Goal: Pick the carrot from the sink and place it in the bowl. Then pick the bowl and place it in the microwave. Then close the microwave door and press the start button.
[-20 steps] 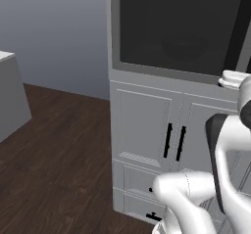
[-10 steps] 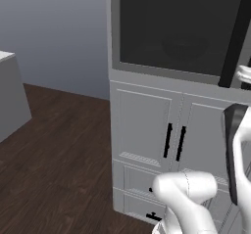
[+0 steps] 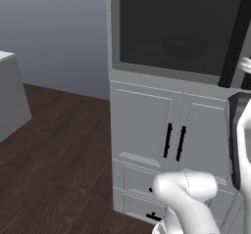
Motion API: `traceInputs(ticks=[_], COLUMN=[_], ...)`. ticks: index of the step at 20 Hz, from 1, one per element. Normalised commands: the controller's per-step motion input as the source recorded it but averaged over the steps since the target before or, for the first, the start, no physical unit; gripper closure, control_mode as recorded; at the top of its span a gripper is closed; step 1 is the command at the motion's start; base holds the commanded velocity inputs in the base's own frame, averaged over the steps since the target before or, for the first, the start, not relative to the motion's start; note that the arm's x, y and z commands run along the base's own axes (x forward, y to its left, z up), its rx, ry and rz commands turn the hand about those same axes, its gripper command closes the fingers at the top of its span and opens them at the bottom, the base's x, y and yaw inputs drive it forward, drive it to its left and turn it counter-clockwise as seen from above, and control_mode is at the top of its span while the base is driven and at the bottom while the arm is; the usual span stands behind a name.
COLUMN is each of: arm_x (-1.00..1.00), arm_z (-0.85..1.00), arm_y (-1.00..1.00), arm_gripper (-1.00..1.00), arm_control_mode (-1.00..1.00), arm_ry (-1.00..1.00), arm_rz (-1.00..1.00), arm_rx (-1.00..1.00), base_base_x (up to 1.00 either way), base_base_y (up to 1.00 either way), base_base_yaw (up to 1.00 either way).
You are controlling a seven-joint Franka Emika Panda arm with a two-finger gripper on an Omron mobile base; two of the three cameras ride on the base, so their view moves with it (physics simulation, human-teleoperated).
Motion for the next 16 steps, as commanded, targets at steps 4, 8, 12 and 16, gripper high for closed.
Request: traceInputs(ticks=[4, 8, 12, 16], arm_x=[0.14, 0.02, 0.08, 0.25], arm_z=[0.0, -0.13, -0.2, 0.0], arm_y=[-0.39, -0.21, -0.32, -0.37], arm_gripper=[1.0, 1.0, 1.0, 1.0], arm_control_mode=[-1.0, -1.0, -1.0, -1.0], arm_ry=[-0.03, 0.0, -0.03, 0.0], arm_rz=[0.0, 0.03, 0.01, 0.0], arm_rx=[0.11, 0.08, 0.06, 0.09], base_base_x=[0.0, 0.0, 0.0, 0.0], base_base_y=[0.0, 0.0, 0.0, 0.0], base_base_yaw=[0.0, 0.0, 0.0, 0.0])
